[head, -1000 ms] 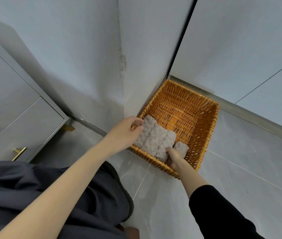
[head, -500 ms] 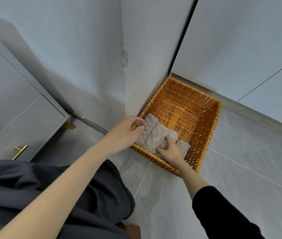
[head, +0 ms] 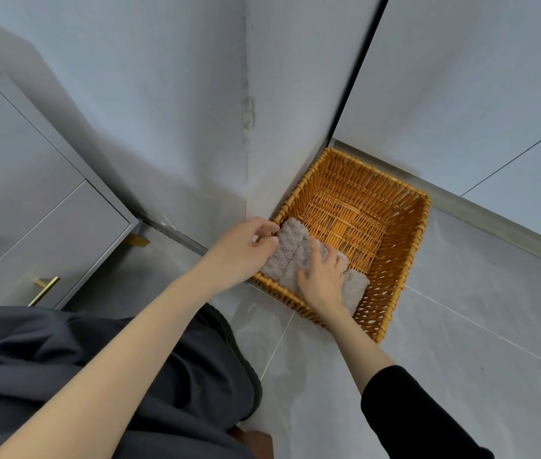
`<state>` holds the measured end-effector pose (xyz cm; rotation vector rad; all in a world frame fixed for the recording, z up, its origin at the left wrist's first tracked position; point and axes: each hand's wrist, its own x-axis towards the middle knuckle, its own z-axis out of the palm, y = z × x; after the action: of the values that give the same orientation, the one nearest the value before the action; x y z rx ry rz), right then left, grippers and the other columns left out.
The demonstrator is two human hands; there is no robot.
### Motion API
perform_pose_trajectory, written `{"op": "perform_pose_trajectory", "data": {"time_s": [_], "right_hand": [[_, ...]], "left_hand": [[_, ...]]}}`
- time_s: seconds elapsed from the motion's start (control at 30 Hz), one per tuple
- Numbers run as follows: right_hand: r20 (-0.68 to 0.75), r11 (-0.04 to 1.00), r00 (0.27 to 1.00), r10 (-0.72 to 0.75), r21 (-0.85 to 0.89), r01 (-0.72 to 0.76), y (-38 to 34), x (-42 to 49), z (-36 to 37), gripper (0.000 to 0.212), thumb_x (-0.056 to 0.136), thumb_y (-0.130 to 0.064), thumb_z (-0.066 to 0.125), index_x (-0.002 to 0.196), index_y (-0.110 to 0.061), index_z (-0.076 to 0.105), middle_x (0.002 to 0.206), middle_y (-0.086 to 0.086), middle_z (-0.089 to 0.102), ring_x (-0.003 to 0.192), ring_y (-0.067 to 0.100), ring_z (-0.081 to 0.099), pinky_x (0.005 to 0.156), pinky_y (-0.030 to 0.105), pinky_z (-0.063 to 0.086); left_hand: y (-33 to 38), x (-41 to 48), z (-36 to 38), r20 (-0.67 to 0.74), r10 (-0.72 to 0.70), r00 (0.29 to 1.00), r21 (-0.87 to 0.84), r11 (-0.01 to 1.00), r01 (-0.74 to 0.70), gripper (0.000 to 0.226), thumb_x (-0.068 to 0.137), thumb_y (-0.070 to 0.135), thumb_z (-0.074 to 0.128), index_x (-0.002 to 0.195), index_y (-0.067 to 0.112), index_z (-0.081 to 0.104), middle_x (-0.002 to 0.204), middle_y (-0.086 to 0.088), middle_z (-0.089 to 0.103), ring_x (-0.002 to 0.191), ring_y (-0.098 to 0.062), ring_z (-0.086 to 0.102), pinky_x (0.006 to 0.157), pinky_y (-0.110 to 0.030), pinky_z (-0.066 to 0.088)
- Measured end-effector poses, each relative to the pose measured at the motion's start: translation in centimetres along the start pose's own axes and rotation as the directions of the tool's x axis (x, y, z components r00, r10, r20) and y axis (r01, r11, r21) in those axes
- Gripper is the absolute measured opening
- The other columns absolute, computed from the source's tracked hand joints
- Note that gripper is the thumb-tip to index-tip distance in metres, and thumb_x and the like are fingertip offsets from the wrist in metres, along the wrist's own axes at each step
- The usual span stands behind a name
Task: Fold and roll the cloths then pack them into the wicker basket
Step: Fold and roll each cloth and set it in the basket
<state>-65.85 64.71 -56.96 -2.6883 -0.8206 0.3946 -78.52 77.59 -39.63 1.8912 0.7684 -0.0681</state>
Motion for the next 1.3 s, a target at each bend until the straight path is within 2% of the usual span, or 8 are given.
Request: {"op": "perform_pose_trajectory", "data": {"time_s": [0.1,0.17,0.53,0.67,0.77,0.9,1.1,1.3], "right_hand": [[0.313,1.000,0.950,0.026,-0.008,-0.025,-1.5,1.3,1.0,0.069,0.096,-0.046,0.039,0.151,-0.039,-0.002,0.158,-0.005,-0.021,0.142,0.039,-0.019,0.108,0.069,0.002],[0.459,0.999,0.888,0.040,0.014,-0.052,-1.8,2.3,2.0,0.071,0.096,-0.052,0.036,0.149,-0.042,-0.009,0.153,-0.009,-0.035,0.138,0.037,-0.033,0.106,0.070,-0.005],[0.690,0.997,0.720,0.070,-0.023,-0.075,-1.9,5.0,2.6,0.075,0.099,-0.051,0.032,0.148,-0.033,-0.021,0.153,-0.003,-0.034,0.135,0.032,-0.038,0.110,0.060,-0.012],[0.637,0.995,0.769,0.048,0.032,-0.089,-2.0,4.8,1.1,0.077,0.097,-0.037,0.045,0.152,-0.032,-0.008,0.158,0.001,-0.020,0.141,0.035,-0.026,0.115,0.057,-0.007],[0.520,0.999,0.854,0.000,0.043,-0.026,-2.6,4.3,-0.8,0.064,0.096,-0.025,0.046,0.153,-0.021,0.017,0.160,0.010,0.011,0.146,0.034,0.011,0.117,0.051,0.012],[0.459,0.978,0.882,-0.102,0.208,0.005,-4.6,2.1,-5.5,0.042,0.098,-0.025,0.044,0.139,-0.014,0.044,0.140,0.010,0.049,0.112,0.022,0.057,0.094,0.031,0.044],[0.462,0.918,0.808,-0.365,0.324,0.229,-8.8,-3.0,-13.2,0.033,0.098,-0.025,0.047,0.129,-0.018,0.056,0.120,0.000,0.064,0.106,0.013,0.059,0.094,0.032,0.048],[0.353,0.807,0.772,-0.529,0.490,0.329,-14.5,-7.0,-19.1,0.025,0.097,-0.032,0.049,0.121,-0.036,0.058,0.117,-0.016,0.060,0.096,-0.003,0.059,0.083,0.015,0.045]], "left_hand": [[0.1,-0.1,-0.6,-0.020,-0.009,1.000,-0.006,1.000,0.009,0.026,0.099,0.027,0.046,0.124,0.028,0.053,0.117,0.014,0.054,0.093,0.003,0.052,0.068,-0.006,0.034],[0.2,-0.2,-0.9,-0.029,-0.014,0.999,-0.011,1.000,0.014,0.026,0.099,0.027,0.046,0.124,0.028,0.054,0.115,0.015,0.053,0.096,0.002,0.050,0.067,-0.003,0.033],[-0.1,-0.2,-1.8,-0.015,-0.034,0.999,-0.032,0.999,0.034,0.026,0.099,0.027,0.045,0.123,0.026,0.056,0.118,0.015,0.055,0.107,-0.002,0.049,0.075,-0.012,0.038],[-0.2,-0.6,-1.8,-0.013,-0.029,0.999,-0.025,0.999,0.029,0.024,0.099,0.027,0.045,0.120,0.028,0.057,0.107,0.022,0.053,0.094,0.009,0.048,0.074,-0.011,0.037],[-0.3,-1.0,-1.9,-0.004,-0.027,1.000,-0.017,0.999,0.027,0.025,0.099,0.027,0.045,0.122,0.028,0.056,0.107,0.022,0.052,0.089,0.014,0.045,0.072,-0.007,0.034],[0.3,-2.1,-2.5,-0.037,-0.022,0.999,-0.050,0.999,0.020,0.026,0.100,0.026,0.045,0.123,0.027,0.057,0.119,0.015,0.056,0.107,0.000,0.049,0.087,-0.018,0.032],[2.1,-5.0,-5.0,-0.127,0.045,0.991,-0.106,0.993,-0.059,0.017,0.098,0.026,0.048,0.110,0.033,0.056,0.121,0.010,0.061,0.114,-0.008,0.053,0.093,-0.022,0.034],[3.1,-10.1,-10.3,-0.367,0.122,0.922,-0.141,0.973,-0.184,0.023,0.098,0.019,0.048,0.116,0.026,0.060,0.114,0.011,0.064,0.105,-0.007,0.059,0.092,-0.026,0.046]]}}
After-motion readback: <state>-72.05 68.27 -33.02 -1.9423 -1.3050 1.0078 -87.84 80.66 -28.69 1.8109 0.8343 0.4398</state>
